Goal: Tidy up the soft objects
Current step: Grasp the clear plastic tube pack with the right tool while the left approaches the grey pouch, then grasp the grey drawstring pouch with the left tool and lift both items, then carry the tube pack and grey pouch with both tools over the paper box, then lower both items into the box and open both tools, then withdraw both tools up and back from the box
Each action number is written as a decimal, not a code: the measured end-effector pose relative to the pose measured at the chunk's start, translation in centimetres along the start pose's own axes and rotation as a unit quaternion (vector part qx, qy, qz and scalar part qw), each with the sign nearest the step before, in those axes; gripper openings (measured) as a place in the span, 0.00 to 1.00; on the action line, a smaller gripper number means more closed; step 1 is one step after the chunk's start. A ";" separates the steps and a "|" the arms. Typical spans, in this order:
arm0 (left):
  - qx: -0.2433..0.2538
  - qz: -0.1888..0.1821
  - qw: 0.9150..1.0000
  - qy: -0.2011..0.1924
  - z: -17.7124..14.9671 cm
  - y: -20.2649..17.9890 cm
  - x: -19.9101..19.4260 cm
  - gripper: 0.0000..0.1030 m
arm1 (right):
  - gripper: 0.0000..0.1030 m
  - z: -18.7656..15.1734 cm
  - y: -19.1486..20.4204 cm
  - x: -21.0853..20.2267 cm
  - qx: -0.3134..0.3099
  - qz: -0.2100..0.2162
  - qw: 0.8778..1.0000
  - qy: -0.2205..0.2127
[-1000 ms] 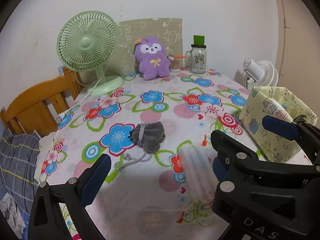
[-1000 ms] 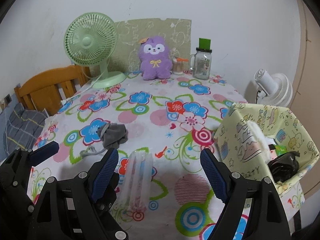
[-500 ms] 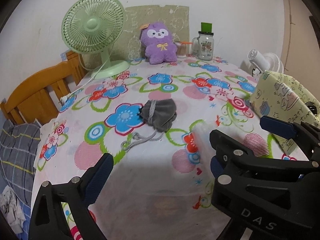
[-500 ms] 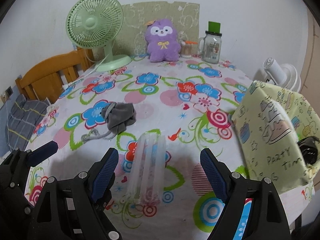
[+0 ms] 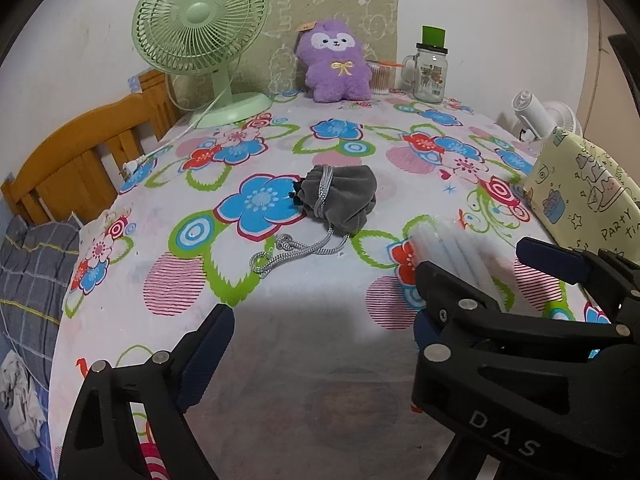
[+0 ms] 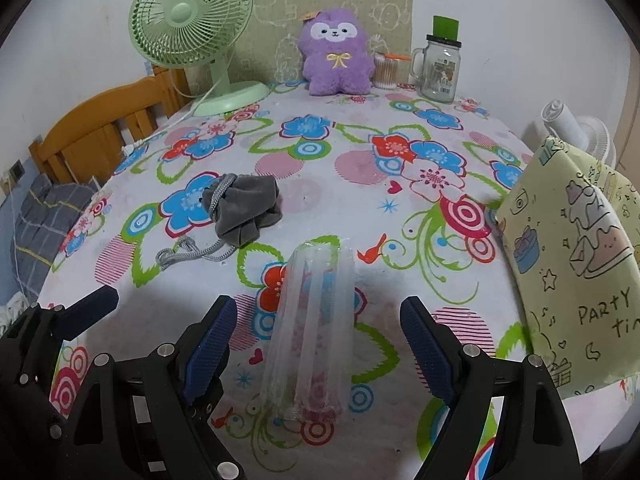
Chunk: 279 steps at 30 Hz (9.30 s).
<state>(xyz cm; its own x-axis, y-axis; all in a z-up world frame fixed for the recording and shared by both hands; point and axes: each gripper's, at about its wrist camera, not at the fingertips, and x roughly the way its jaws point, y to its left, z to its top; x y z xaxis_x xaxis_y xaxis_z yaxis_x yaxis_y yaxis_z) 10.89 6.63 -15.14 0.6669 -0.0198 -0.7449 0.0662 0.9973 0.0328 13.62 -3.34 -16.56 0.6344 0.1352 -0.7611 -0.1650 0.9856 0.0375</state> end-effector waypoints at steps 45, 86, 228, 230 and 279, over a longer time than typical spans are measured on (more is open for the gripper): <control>0.031 -0.003 0.999 0.006 4.0 -2.4 2.6 0.89 | 0.22 2.9 -3.2 1.4 0.028 -0.011 1.000 -0.002; 0.038 -0.009 0.999 0.003 7.1 -2.8 5.9 0.58 | 0.22 5.5 -4.2 3.2 0.040 -0.014 0.999 0.004; 0.114 -0.113 0.984 -0.077 9.7 -24.5 -3.2 0.97 | 0.78 2.9 -24.6 -10.1 0.124 -0.110 0.979 -0.122; 0.109 -0.113 0.985 -0.077 9.7 -24.0 -3.3 0.98 | 0.80 2.9 -24.3 -10.1 0.126 -0.106 0.979 -0.118; -0.004 -0.009 0.994 -0.105 5.1 -7.2 -7.5 1.00 | 0.88 1.7 -9.7 -12.4 0.048 -0.061 0.986 -0.147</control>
<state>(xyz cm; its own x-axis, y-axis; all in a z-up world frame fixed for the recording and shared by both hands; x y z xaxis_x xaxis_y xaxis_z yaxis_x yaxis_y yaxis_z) 9.17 -0.76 -6.42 0.8058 -0.0516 -0.5899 0.0743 0.9971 0.0143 8.63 -14.39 -6.43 0.8387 0.0239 -0.5441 -0.0098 0.9995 0.0288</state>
